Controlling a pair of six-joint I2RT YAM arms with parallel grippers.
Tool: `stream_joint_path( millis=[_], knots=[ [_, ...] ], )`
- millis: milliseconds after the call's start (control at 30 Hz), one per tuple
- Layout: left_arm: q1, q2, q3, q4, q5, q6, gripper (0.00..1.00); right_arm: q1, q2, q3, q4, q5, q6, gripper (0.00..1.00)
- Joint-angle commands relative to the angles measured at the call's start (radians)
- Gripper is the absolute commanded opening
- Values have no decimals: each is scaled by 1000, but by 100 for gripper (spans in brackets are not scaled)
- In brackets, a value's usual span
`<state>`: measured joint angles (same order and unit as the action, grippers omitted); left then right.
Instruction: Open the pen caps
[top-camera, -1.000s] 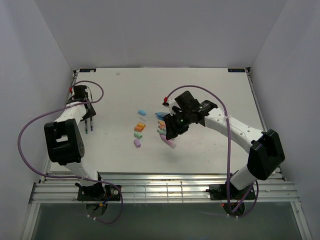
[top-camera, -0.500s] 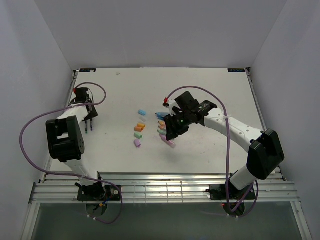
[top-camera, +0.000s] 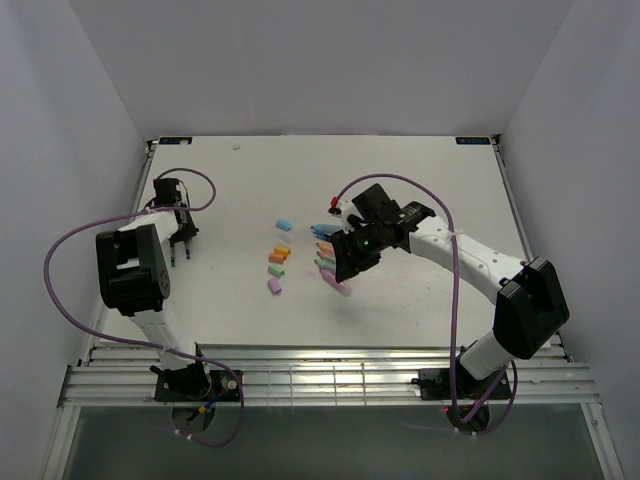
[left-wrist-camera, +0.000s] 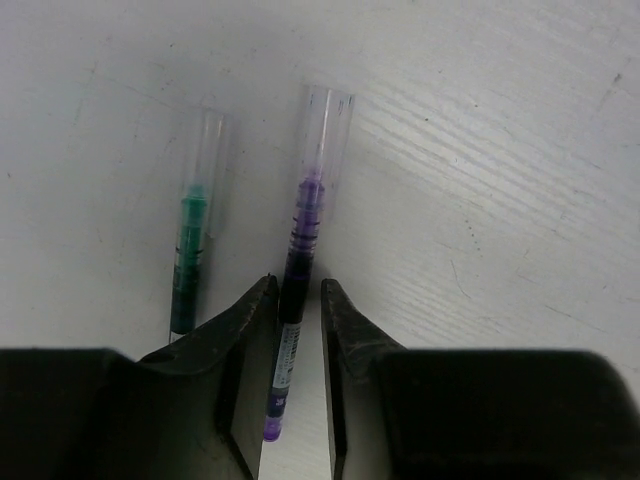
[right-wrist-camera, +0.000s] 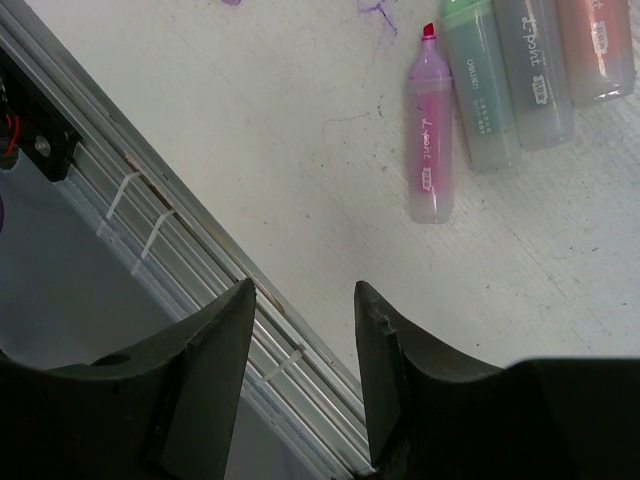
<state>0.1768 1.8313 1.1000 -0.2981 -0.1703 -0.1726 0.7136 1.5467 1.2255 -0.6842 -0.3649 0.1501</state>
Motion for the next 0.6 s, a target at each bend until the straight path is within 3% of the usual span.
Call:
stream_joint_path(
  millis=[0, 67, 400, 567],
  knots=[
    [7, 19, 15, 25, 54, 10, 32, -6, -11, -6, 0, 7, 0, 50],
    [7, 29, 15, 22, 67, 7, 24, -8, -17, -4, -2, 12, 3, 50],
    [4, 28, 17, 8, 153, -21, 2, -11, -53, -8, -14, 52, 23, 50],
    [-17, -13, 38, -18, 218, -38, 0, -17, -66, -14, -15, 63, 48, 50]
  ],
)
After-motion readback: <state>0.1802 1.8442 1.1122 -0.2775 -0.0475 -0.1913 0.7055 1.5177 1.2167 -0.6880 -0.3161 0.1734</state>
